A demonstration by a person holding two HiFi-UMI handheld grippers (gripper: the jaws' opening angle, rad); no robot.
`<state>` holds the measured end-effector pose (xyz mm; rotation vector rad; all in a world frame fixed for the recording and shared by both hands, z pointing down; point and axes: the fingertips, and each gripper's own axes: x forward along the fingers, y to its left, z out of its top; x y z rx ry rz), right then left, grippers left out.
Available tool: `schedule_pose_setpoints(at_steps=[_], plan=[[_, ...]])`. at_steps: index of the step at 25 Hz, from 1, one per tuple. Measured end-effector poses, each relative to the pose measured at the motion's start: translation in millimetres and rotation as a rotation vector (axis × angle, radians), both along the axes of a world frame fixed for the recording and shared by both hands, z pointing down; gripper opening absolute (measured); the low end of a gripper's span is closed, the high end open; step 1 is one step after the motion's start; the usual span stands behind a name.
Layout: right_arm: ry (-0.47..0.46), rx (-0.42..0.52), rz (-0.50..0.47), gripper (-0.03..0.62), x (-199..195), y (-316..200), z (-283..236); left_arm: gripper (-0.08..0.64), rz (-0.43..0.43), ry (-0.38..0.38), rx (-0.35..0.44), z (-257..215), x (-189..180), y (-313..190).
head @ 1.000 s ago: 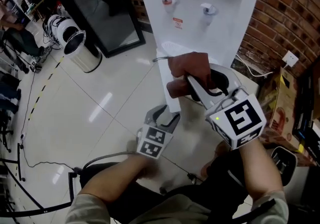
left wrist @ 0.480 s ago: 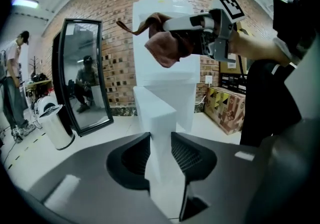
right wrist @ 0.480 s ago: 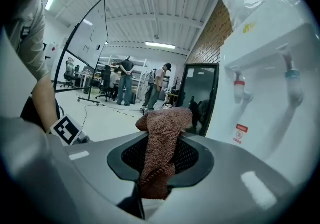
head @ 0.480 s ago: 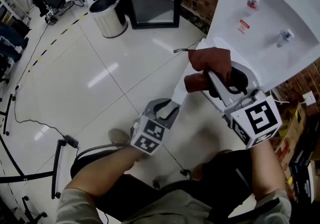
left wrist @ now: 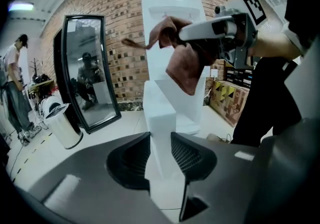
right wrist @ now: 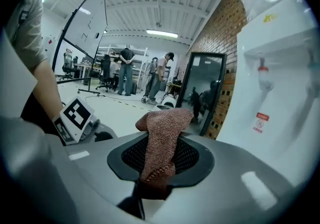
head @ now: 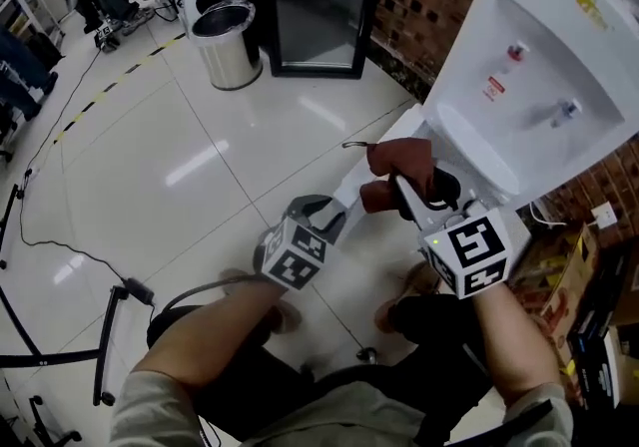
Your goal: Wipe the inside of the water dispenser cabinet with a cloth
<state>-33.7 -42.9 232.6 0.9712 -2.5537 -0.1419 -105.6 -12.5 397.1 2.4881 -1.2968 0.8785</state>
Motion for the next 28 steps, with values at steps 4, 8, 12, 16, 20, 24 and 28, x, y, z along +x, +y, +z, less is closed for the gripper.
schedule_pose_setpoints(at_steps=[4,8,12,16,20,24,28], plan=[[-0.011,-0.033,-0.095,0.118,-33.4,-10.8,11.5,0.011,-0.135,0.001,-0.014,0.6,-25.4,-16.9],[0.039,-0.054,-0.211,0.118,-66.7,-6.3,30.6,0.009,-0.258,-0.025,-0.025,3.3,-64.2,-49.0],[0.032,-0.072,-0.267,0.118,-88.1,-11.5,35.5,0.009,-0.252,-0.019,-0.003,1.5,-83.7,-65.0],[0.028,-0.066,-0.229,0.12,-96.0,-41.0,40.6,0.009,-0.204,-0.058,-0.029,4.6,-88.7,-71.4],[-0.021,-0.066,-0.162,0.12,-109.7,-76.9,37.7,0.009,-0.225,-0.026,-0.029,-15.9,-116.3,-76.3],[-0.042,-0.055,-0.181,0.12,-136.4,-88.2,35.8,0.009,-0.258,0.072,-0.032,-16.9,-122.0,-87.7],[0.046,-0.045,-0.287,0.12,-164.1,-67.6,53.8,0.009,-0.24,0.136,-0.068,-8.2,-105.9,-93.0]])
